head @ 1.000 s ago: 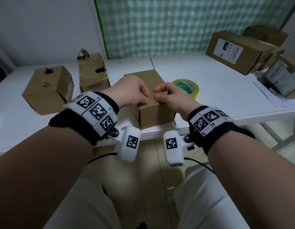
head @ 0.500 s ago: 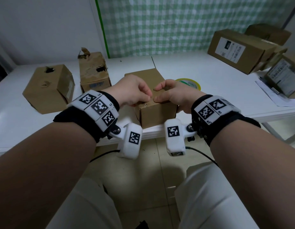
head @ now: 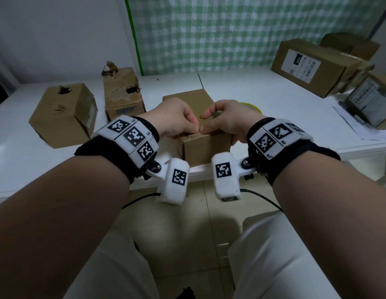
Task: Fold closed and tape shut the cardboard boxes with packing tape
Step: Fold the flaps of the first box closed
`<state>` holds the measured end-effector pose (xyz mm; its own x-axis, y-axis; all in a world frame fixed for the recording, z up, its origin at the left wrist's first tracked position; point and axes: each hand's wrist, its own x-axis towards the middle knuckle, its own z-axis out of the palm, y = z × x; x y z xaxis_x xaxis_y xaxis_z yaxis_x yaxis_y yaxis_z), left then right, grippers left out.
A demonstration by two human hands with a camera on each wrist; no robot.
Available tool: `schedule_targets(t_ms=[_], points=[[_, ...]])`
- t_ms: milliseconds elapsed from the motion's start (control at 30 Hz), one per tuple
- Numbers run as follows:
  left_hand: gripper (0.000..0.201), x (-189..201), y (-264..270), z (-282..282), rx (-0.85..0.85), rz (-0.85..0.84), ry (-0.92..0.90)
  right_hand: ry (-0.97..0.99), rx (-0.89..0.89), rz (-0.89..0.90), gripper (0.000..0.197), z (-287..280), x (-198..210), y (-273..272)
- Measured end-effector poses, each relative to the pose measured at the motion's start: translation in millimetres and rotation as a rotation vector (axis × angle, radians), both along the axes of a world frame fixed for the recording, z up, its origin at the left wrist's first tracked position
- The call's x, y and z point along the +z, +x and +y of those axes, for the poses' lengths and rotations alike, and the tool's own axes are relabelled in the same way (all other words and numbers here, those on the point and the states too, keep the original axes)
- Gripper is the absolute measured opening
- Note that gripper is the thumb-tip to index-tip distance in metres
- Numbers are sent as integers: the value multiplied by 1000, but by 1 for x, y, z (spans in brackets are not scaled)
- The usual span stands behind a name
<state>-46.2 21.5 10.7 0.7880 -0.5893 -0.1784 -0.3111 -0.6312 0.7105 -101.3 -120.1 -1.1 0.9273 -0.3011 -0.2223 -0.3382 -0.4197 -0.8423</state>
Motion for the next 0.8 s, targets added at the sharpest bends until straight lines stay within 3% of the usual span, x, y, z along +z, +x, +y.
schedule_targets(t_ms=[400,800], points=[[6,-1,2,-2,-18,-38,44,-134,16,-2,32,5,-2,0],[10,-10,8,2,20,-46,-73,84,34,15,29,-7,-14,-5]])
